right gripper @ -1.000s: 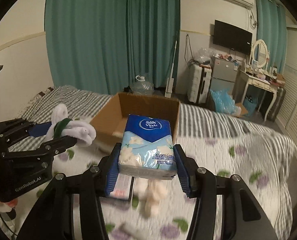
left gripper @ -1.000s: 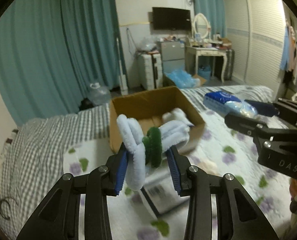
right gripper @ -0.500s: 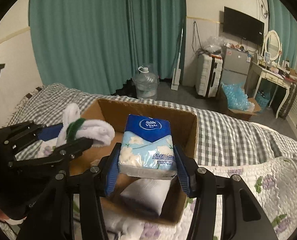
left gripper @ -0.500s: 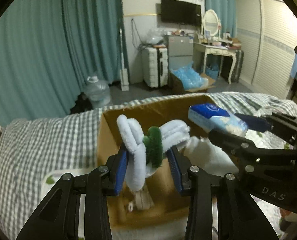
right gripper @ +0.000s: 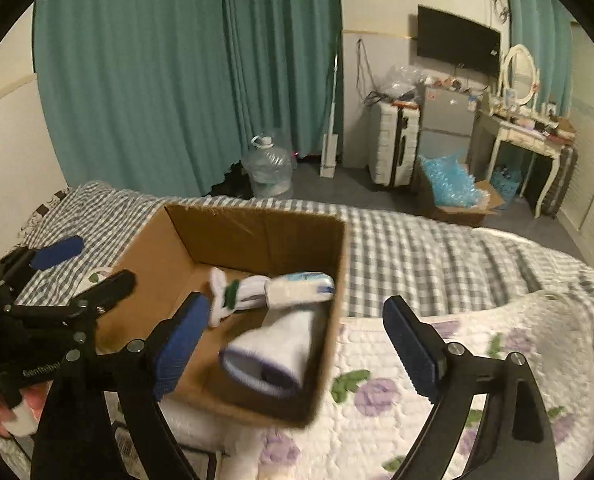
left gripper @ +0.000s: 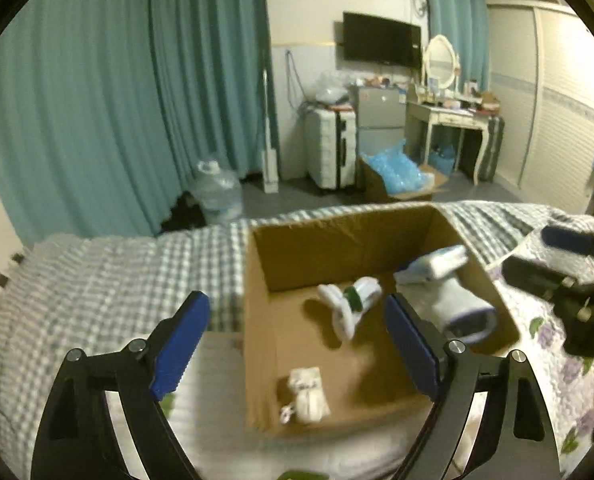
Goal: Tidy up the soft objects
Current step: 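Carry the hair ties and tissue pack into the box and release both, then grasp the large tissue package with the left gripper while the right gripper grasps a white item, then lower the tissue package and white item into the box and open both grippers, then grasp the white cloth with the left gripper while the right gripper grasps the lace item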
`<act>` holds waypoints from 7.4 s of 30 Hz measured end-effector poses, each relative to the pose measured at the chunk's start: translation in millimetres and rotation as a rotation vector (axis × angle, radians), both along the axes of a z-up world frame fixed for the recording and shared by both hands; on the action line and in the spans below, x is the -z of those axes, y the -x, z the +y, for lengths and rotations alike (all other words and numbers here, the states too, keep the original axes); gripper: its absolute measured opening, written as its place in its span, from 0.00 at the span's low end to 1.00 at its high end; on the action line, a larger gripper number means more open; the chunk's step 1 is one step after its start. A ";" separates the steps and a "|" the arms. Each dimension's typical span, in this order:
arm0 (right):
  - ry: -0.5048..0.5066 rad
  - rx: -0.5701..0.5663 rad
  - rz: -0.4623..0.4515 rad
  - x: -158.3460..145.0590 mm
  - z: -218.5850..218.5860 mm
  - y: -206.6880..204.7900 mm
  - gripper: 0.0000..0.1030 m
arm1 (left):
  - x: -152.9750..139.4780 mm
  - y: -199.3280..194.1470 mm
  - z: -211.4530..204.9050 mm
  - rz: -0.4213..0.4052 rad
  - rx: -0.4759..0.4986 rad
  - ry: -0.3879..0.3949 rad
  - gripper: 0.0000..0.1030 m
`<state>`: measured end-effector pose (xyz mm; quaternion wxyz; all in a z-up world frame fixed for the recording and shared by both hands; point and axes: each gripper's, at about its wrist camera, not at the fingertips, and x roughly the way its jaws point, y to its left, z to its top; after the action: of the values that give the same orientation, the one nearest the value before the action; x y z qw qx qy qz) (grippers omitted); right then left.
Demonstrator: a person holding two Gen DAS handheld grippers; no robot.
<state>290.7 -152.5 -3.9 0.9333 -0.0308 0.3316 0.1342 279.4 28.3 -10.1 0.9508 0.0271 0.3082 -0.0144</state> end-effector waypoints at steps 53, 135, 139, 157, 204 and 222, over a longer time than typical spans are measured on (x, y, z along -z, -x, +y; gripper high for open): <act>0.065 0.049 0.314 150.4 -4.2 201.6 0.34 | 113.0 220.8 0.3 0.188 0.062 0.103 0.91; 0.073 0.003 -0.059 -7.0 -22.7 44.1 0.34 | -13.3 10.1 -27.1 -0.011 0.165 -0.083 0.25; 0.087 -0.005 -0.053 1.7 -17.9 23.8 0.34 | 2.2 -13.0 -28.5 0.000 0.160 -0.106 0.32; 0.088 -0.108 -0.040 -14.2 61.3 -39.7 0.56 | -19.9 19.7 16.2 -0.059 -0.006 -0.076 0.82; 0.094 -0.124 0.300 149.9 -21.4 79.7 0.47 | 79.6 126.5 -41.5 0.092 -0.088 0.049 0.93; 0.024 0.048 0.231 130.1 -89.2 67.5 0.21 | 144.9 80.2 -103.5 0.325 0.026 0.092 0.66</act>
<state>223.2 -241.7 -134.0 0.8914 -0.0183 0.4391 0.1105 199.2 -75.2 -155.0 0.8884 -0.0152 0.4566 -0.0449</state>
